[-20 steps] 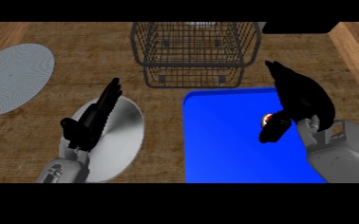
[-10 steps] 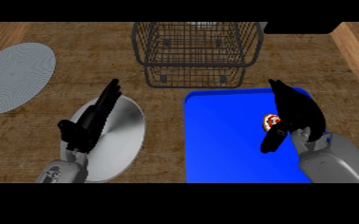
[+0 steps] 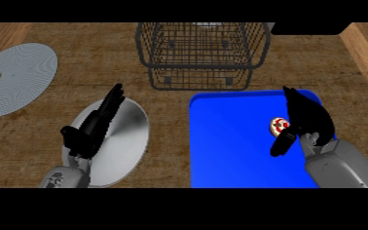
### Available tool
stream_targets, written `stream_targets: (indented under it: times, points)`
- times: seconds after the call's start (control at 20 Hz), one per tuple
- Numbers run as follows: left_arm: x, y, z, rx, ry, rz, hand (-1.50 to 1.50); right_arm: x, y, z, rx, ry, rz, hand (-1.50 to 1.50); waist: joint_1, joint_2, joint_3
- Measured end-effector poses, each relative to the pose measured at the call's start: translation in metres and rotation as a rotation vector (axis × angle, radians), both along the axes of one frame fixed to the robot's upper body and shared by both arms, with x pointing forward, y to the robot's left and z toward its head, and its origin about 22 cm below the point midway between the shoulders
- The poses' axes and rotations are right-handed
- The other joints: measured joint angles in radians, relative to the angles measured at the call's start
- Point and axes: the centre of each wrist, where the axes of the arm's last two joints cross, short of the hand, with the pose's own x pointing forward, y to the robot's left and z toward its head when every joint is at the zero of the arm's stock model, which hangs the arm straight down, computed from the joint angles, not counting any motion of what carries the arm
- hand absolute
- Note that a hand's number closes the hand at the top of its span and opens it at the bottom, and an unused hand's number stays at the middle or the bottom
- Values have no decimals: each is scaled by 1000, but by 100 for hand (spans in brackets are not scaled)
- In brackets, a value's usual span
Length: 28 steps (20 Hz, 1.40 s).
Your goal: Pick the cupcake from the tray and place it in the tiered basket
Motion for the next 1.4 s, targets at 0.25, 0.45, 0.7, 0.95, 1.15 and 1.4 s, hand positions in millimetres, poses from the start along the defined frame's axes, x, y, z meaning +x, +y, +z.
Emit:
stream_targets:
  times: [0.25,0.45,0.7,0.95,1.15,1.4]
  points:
    - [6,-4,2,1,-4,1,0,-4,-10,-15,-6,20,-30,-150,-1,0,0]
    - [0,3,2,0,-4,-1,0,-6,-14,-31,-8,41,-49,-150,0,0,1]
    - [3,1,0,-6,-1,0,0,-3,-16,-36,1,41,-64,-150,0,1,1]
    - [5,0,-1,-2,-5,-5,0,3,-10,-43,44,-21,-39,150,1,1,1]
    - [6,0,-3,0,-7,1,0,7,-10,-44,50,-89,-11,150,1,1,1]
    - [9,-4,5,-3,-4,-2,0,7,-7,-54,46,-128,9,150,1,0,0]
